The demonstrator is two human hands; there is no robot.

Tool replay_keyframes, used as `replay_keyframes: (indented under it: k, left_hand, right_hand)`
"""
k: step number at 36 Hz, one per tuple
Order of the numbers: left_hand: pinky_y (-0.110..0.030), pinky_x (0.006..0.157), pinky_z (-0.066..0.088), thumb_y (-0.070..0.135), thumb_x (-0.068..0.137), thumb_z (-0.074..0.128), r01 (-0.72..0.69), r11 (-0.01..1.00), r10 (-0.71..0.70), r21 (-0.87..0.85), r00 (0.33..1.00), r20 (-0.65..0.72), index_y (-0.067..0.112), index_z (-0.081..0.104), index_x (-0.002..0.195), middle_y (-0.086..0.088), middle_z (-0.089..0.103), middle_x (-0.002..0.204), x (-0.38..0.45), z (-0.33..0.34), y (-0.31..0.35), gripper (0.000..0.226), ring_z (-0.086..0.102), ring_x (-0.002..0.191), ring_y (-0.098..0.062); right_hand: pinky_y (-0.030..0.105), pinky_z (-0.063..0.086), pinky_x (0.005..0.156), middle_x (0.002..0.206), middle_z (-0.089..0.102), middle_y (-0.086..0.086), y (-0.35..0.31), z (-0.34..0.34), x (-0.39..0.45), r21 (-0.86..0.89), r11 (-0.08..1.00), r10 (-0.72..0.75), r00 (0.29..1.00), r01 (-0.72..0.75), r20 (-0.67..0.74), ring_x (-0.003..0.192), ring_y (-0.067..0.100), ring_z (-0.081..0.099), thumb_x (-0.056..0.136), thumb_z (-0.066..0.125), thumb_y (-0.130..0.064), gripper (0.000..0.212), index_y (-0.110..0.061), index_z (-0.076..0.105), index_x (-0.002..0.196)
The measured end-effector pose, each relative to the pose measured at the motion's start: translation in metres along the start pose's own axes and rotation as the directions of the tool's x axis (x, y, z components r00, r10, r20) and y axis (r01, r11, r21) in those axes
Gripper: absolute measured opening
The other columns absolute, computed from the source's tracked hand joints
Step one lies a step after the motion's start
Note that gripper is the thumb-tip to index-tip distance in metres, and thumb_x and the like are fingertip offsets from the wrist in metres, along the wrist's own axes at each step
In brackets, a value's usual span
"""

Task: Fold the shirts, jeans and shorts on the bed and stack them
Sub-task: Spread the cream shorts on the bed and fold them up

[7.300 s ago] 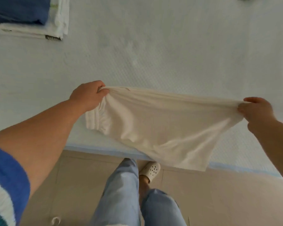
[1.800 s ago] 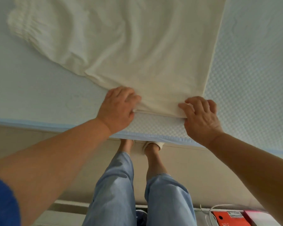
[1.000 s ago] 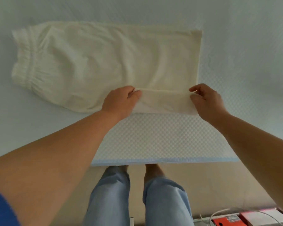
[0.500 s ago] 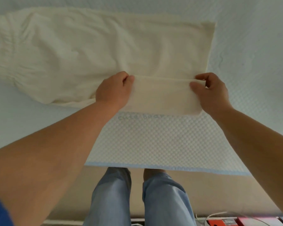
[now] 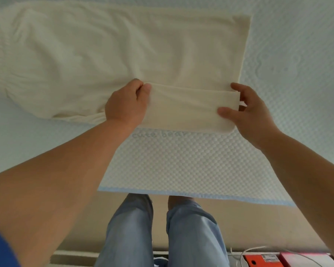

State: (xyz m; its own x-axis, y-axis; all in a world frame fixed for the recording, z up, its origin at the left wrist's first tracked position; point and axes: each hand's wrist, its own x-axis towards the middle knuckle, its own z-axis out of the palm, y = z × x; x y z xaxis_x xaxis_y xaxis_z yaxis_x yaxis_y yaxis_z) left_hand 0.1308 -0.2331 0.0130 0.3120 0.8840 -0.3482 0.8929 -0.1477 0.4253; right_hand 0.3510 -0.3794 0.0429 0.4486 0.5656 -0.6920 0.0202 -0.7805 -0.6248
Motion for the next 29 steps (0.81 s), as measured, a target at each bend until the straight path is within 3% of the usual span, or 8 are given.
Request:
replay_keyframes:
  k: [7, 12, 14, 16, 18, 20, 23, 29]
  left_hand:
    - [-0.031, 0.071, 0.036, 0.038, 0.094, 0.048, 0.013, 1.000, -0.015, -0.024, 0.997, -0.081, 0.015, 0.061, 0.104, -0.008, 0.064, 0.098, -0.010, -0.004, 0.007, 0.028, 0.057, 0.094, -0.030]
    - [-0.040, 0.083, 0.039, 0.023, 0.081, 0.059, -0.276, 0.959, 0.283, 0.059, 0.939, -0.195, 0.005, 0.065, 0.104, -0.018, 0.062, 0.105, -0.030, -0.008, 0.025, 0.030, 0.057, 0.100, -0.037]
    - [-0.043, 0.087, 0.043, 0.023, 0.082, 0.052, -0.453, 0.891, 0.452, 0.029, 0.882, -0.130, 0.006, 0.068, 0.104, -0.019, 0.063, 0.110, -0.040, -0.001, 0.034, 0.032, 0.059, 0.103, -0.037]
    - [-0.044, 0.096, 0.040, 0.023, 0.086, 0.047, -0.524, 0.852, 0.523, 0.003, 0.851, 0.038, 0.008, 0.066, 0.115, -0.018, 0.060, 0.123, -0.047, 0.008, 0.042, 0.038, 0.054, 0.117, -0.035]
    - [-0.040, 0.107, 0.027, 0.023, 0.090, 0.046, -0.509, 0.860, 0.491, 0.040, 0.847, 0.203, 0.015, 0.059, 0.127, -0.010, 0.050, 0.139, -0.050, 0.017, 0.045, 0.040, 0.039, 0.134, -0.027]
    - [-0.033, 0.110, 0.015, 0.024, 0.091, 0.048, -0.493, 0.867, 0.459, 0.077, 0.849, 0.261, 0.021, 0.055, 0.131, -0.003, 0.040, 0.147, -0.048, 0.024, 0.042, 0.041, 0.026, 0.141, -0.018]
    - [-0.028, 0.108, 0.010, 0.022, 0.086, 0.054, -0.456, 0.887, 0.429, 0.069, 0.870, 0.243, 0.023, 0.056, 0.129, 0.000, 0.041, 0.146, -0.042, 0.024, 0.045, 0.043, 0.027, 0.140, -0.015]
    - [-0.024, 0.112, 0.008, 0.025, 0.088, 0.053, -0.323, 0.946, 0.307, -0.017, 0.877, 0.370, 0.025, 0.053, 0.132, 0.003, 0.035, 0.150, -0.036, 0.015, 0.056, 0.044, 0.020, 0.141, -0.011]
  right_hand:
    - [0.014, 0.042, 0.064, 0.113, 0.053, -0.016, 0.004, 0.014, 0.003, -0.054, 0.998, -0.050, 0.979, 0.040, -0.197, 0.085, 0.000, 0.057, 0.085, 0.065, -0.027, 0.051, -0.033, 0.044, 0.130]
    - [0.014, 0.040, 0.068, 0.116, 0.047, -0.015, 0.009, 0.019, -0.002, -0.099, 0.995, -0.057, 0.946, 0.027, -0.318, 0.080, -0.003, 0.053, 0.083, 0.066, -0.032, 0.053, -0.029, 0.042, 0.130]
    - [0.011, 0.035, 0.070, 0.119, 0.041, -0.014, 0.011, 0.020, -0.002, -0.138, 0.990, -0.049, 0.938, 0.002, -0.343, 0.083, -0.006, 0.048, 0.083, 0.066, -0.035, 0.055, -0.025, 0.042, 0.131]
    - [0.013, 0.035, 0.073, 0.119, 0.039, -0.013, 0.011, 0.021, -0.002, -0.157, 0.987, -0.025, 0.939, -0.032, -0.344, 0.086, -0.002, 0.047, 0.082, 0.065, -0.037, 0.055, -0.024, 0.042, 0.130]
    - [0.023, 0.039, 0.078, 0.117, 0.044, -0.011, 0.007, 0.020, 0.000, -0.142, 0.987, 0.021, 0.943, -0.073, -0.333, 0.094, 0.005, 0.048, 0.081, 0.065, -0.039, 0.052, -0.023, 0.044, 0.127]
    - [0.027, 0.041, 0.076, 0.105, 0.051, -0.014, 0.001, 0.019, 0.005, -0.072, 0.989, 0.101, 0.945, -0.130, -0.311, 0.096, 0.010, 0.051, 0.080, 0.066, -0.042, 0.052, -0.023, 0.046, 0.124]
    - [0.026, 0.040, 0.071, 0.086, 0.049, -0.020, -0.009, 0.015, 0.015, -0.002, 0.981, 0.189, 0.947, -0.196, -0.260, 0.086, 0.009, 0.053, 0.076, 0.072, -0.044, 0.052, -0.022, 0.049, 0.117]
    - [0.020, 0.040, 0.056, 0.079, 0.061, -0.013, -0.025, 0.011, 0.024, 0.100, 0.966, 0.254, 0.954, -0.240, -0.161, 0.072, 0.004, 0.057, 0.071, 0.078, -0.032, 0.022, -0.026, 0.058, 0.079]
